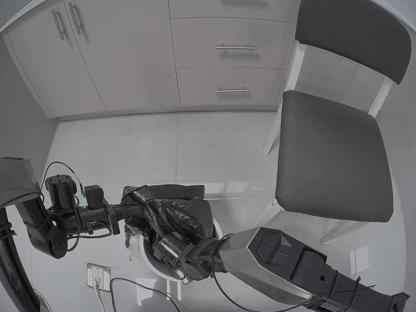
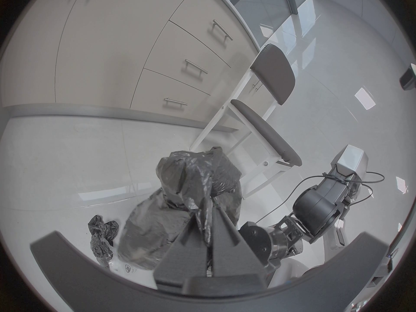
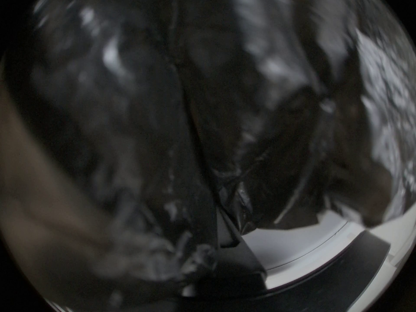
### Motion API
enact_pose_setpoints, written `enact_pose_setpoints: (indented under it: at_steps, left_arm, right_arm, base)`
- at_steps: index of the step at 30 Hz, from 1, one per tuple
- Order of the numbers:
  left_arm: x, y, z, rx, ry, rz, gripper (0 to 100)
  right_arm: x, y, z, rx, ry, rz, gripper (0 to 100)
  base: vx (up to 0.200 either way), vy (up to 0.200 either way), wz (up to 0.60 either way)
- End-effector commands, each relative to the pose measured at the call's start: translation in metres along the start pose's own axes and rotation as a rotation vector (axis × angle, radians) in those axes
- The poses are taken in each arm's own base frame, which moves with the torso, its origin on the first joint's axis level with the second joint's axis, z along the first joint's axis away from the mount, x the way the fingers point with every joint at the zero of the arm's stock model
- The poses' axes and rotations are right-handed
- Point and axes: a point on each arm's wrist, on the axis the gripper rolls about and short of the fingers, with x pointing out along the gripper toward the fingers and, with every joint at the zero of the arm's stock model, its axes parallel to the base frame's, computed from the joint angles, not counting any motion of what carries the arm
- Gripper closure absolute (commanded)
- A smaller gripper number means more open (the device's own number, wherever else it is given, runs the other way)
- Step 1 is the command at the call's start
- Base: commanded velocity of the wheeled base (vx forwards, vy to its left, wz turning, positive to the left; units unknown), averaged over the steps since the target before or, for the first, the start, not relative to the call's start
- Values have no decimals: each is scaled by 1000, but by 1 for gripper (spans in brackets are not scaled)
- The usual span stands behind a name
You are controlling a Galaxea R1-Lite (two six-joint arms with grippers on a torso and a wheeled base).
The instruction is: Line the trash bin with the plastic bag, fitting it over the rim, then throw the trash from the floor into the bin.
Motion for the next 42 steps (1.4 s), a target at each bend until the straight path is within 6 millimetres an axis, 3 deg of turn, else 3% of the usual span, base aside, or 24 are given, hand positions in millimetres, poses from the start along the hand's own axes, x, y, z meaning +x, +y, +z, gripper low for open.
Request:
enact_pose_setpoints:
  at_steps: [1,5,19,25,26,36,42]
  left_arm:
    - [1,-1,0,1,2,-6,100]
    - [2,-3,0,2,4,-12,100]
    - [5,-5,-1,19,3,-23,100]
    - [6,-9,-6,25,-4,-34,100]
    - [6,-9,-8,26,-5,-35,100]
    - [8,-10,-10,39,-13,-41,100]
    - [8,-10,-12,36,-10,-41,100]
  right_arm:
    - [-16,-2,14,-2,-72,-1,100]
    - [-23,-3,21,-5,-108,-3,100]
    - [-83,8,45,-71,-248,12,100]
    - [-85,8,44,-76,-245,8,100]
    - [-85,8,44,-76,-246,6,0]
    - [-88,5,47,-62,-257,5,0]
    - [-137,-14,66,-27,-319,16,0]
  base:
    - [0,0,0]
    - [0,0,0]
    - [0,0,0]
    - [0,0,0]
    - [0,0,0]
    - [0,0,0]
    - [0,0,0]
